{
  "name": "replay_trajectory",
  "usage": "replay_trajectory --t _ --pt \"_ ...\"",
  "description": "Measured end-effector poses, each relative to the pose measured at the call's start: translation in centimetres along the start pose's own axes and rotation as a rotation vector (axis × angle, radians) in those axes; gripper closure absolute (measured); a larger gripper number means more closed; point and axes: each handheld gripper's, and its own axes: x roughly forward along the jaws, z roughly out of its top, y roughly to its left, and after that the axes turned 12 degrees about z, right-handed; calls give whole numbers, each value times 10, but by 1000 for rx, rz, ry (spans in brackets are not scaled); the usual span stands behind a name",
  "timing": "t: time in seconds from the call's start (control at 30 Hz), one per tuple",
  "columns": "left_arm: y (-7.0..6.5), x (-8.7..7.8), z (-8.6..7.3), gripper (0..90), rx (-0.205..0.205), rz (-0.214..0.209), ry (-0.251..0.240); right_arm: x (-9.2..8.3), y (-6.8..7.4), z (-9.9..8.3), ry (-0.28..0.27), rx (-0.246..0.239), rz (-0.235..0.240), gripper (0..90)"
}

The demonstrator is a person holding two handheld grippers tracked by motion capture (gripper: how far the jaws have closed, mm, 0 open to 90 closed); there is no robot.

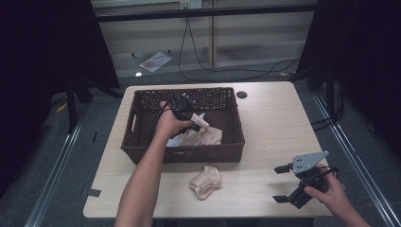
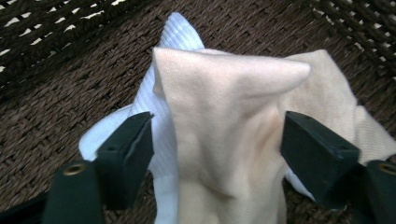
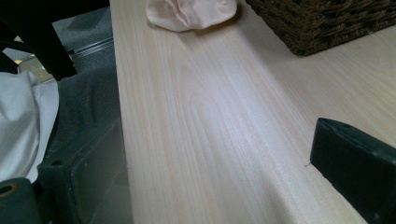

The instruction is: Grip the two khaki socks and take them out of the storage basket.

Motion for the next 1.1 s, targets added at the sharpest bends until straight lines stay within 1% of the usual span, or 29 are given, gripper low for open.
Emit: replay_trajectory --t 0.03,0.07,0.1,0.13,0.17,0.2,0.23,0.27,0.3,0.37,0.4,0.43,0.47,0.5,0.53,0.57,0.6,0.63,0.67,0.7,0.73,0.77,0.8,0.83,0.9,0.93,0.97,1.03,1.1 --pt "0 0 0 316 0 0 0 0 0 0 0 0 0 23" --pt "0 2 -1 376 -12 -15 3 0 0 0 0 -1 0 23" --pt "0 2 -1 392 -12 -15 3 0 0 0 -2 4 3 23" --pt "-1 4 -2 415 -28 -11 23 1 0 0 0 5 0 23" --pt "-1 4 -2 468 -28 -11 23 1 0 0 1 4 0 23" --pt "-1 6 -2 468 -36 -21 35 1 0 0 1 4 0 23" --pt "-2 7 -2 500 -42 -29 33 1 0 0 0 4 3 23" --pt "-2 8 -3 584 -43 -27 30 1 0 0 -2 4 4 23" --pt "-2 8 -3 584 -44 -27 40 0 0 0 -2 4 0 23" --pt "-3 6 -3 756 -66 -32 64 0 0 0 -2 2 0 23" --pt "-3 6 -3 818 -66 -32 64 0 0 0 -1 2 -1 23" --pt "-3 4 -2 818 -70 -41 72 0 0 0 -1 2 -1 23" --pt "-3 0 -1 848 -64 -66 82 0 0 0 0 1 -2 23" --pt "-3 0 -1 851 -64 -66 82 0 0 0 0 1 -2 23" --pt "-2 -6 0 853 -74 -73 93 0 0 0 -4 4 -1 23" --pt "-2 -6 0 853 -74 -73 93 0 0 0 -4 4 -2 23" --pt "-1 -13 1 854 -88 -95 74 0 0 0 -4 4 -3 23" --pt "-1 -13 1 854 -88 -95 74 0 0 0 -4 4 -3 23" --pt "0 -21 2 853 -97 -114 83 0 0 0 -3 5 -2 23" --pt "0 -21 2 854 -97 -114 83 0 0 0 -3 5 -2 23" --pt "0 -29 4 853 -81 -122 89 0 0 0 -2 5 -1 23" --pt "0 -29 4 853 -81 -122 89 0 0 0 -2 5 -1 23" --pt "-1 -38 7 853 -79 -125 77 0 0 0 -2 5 -2 23" --pt "-1 -38 7 853 -79 -125 77 0 0 0 -2 5 -2 23" --pt "-2 -47 10 853 -62 -139 75 0 0 0 -2 6 -2 23" --pt "-3 -55 13 853 -66 -143 63 1 0 0 -1 5 -4 23" --pt "-3 -55 13 853 -66 -143 63 1 0 0 -1 5 -4 23" --pt "-4 -63 16 853 -50 -145 61 1 0 0 0 9 2 23" --pt "-5 -70 18 853 -50 -159 57 0 0 0 0 6 -3 23"
